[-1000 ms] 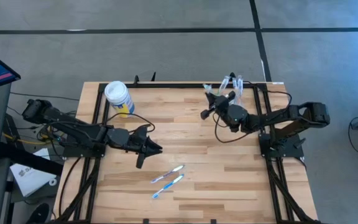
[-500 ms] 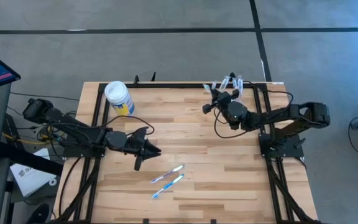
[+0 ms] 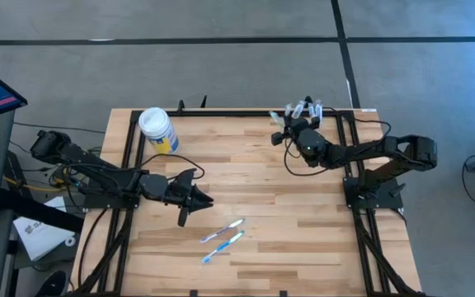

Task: Pick & Place toothbrushing station
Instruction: Put the top blue toothbrush into the left transparent organizer

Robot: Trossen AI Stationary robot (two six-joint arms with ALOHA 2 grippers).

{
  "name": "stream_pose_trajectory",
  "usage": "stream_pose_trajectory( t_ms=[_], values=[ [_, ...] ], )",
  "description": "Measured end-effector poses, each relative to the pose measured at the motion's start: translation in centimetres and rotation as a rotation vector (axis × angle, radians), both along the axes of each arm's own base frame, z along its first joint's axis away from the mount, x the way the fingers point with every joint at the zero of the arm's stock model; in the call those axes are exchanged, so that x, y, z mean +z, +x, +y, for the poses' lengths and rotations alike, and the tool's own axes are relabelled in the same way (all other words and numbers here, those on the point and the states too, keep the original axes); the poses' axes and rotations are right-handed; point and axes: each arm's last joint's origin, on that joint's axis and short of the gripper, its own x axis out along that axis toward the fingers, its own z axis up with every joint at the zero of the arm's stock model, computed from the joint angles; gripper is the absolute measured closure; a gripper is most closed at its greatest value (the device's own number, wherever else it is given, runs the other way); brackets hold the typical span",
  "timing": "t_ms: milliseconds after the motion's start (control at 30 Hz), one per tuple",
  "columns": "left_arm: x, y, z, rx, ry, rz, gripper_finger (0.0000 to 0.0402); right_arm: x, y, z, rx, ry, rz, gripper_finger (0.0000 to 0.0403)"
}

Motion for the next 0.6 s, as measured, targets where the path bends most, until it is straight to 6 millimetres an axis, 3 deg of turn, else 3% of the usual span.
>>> stream_pose_trajectory(
  t_ms=[600],
  values=[
    [0.1, 0.0, 0.0, 0.017, 0.006, -0.007, 0.0325, -3.6, -3.2, -0.9, 0.030, 0.123, -0.140, 0.0398]
  ],
)
